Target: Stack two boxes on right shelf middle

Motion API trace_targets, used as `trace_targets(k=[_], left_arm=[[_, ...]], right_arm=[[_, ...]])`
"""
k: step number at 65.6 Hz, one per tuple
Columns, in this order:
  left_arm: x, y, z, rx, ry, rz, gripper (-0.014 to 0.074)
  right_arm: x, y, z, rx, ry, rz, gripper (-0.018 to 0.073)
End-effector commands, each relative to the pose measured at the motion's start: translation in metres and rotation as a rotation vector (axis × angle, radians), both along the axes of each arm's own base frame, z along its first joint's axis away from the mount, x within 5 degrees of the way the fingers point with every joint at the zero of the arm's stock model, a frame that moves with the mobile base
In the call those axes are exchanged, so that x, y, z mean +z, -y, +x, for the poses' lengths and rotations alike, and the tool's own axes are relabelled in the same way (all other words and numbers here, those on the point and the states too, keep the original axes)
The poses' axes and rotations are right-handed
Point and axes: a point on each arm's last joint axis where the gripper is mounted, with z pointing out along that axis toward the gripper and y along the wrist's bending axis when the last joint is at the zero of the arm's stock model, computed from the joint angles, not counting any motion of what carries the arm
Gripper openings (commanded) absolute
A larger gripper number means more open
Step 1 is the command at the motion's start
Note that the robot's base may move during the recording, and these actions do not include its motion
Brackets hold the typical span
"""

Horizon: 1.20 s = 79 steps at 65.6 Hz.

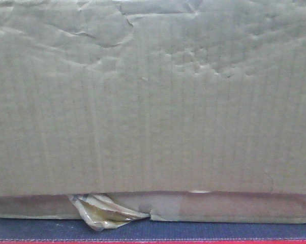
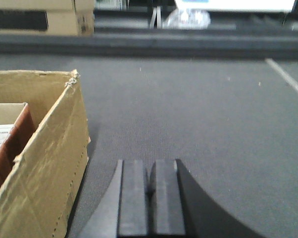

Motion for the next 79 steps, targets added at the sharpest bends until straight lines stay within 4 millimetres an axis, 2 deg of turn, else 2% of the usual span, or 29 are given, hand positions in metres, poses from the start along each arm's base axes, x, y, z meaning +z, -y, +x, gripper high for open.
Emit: trace_targets(k=[1,14,31,47,57,79], left_arm=[[0.007,-0.006,-0.003,0.012,0.016,-0.017,0.0329],[0.009,-0.004,-0.005,-0.009,0.01,-0.04,0.0329],[0.009,-0.004,-0.005,-0.009,0.011,-0.043,0.0329],[0.009,-0.004,-0.005,-0.009,0.011,-0.043,0.0329],[0.009,-0.004,-0.005,-0.009,0.011,-0.043,0.0329],[0.009,-0.005,-0.005,-0.009,0.012,-0.041,0.0329]], right_arm=[[0.008,0.001,0.012,0.004,-0.032,0.017,-0.0161],[0.013,0.002,0.036,0.012,-0.115,0.054,-0.0153],[0.047,0.004,0.08,0.017,-0.415,0.146,-0.0133],[0.052,-0.001,0.108,-0.051,-0.529,0.152,-0.0133],[0.051,-0.022,0.123,-0.067,-0.621,0.107,-0.0133],[0.047,-0.079,0.182,0.07,-0.7,0.068,-0.0133]])
